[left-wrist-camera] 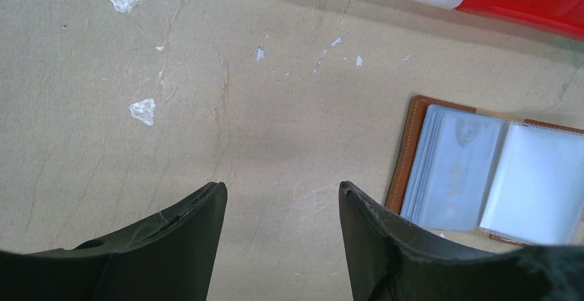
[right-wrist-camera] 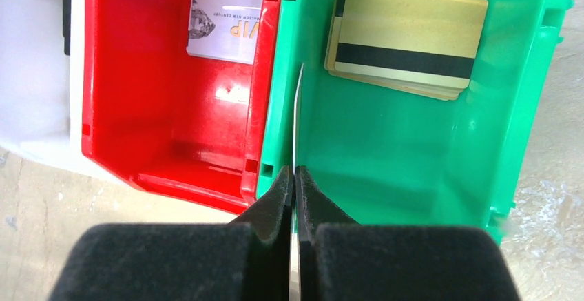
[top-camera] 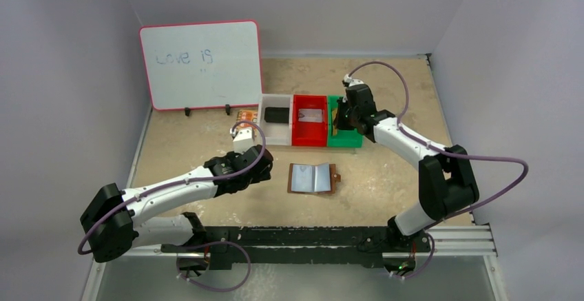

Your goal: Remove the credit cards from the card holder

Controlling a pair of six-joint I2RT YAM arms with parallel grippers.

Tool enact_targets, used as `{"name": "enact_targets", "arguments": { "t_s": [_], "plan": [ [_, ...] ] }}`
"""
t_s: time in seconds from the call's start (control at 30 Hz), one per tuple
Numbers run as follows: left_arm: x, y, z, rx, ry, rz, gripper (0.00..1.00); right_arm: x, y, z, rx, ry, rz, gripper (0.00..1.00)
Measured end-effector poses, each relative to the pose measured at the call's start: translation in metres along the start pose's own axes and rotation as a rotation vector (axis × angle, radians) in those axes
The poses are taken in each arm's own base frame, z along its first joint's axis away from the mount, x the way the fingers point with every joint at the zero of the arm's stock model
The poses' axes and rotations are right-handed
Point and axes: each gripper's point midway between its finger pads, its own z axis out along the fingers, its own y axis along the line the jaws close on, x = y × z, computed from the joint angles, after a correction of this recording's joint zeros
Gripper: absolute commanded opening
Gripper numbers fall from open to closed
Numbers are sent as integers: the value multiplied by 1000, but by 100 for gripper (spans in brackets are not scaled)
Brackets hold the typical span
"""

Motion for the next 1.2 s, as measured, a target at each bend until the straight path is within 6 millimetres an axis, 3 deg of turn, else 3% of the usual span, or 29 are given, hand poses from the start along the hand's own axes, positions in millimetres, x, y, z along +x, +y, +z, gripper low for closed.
{"name": "enact_targets", "arguments": {
  "t_s": [0.3,0.47,0.63,0.83,1.03,1.2],
  "plan": [
    [0,0,0,-2,-1,1,61,0,5,-6,-37,-2,-14,0],
    [0,0,0,-3,0,2,61,-3,-9,-9,28,-17,-81,0],
    [-1,0,0,1,-3,-2,61,-34,-20,-20,75,-132,-309,0],
    [-4,1,-3,11,-12,3,61,-66,-20,-30,74,-243,-635,0],
    [-5,0,-5,16,-15,5,61,-49,-29,-12,54,-169,-938,0],
    [-8,0,-8,28,-22,2,61,-34,-37,6,36,-95,-1078,0]
  ]
}}
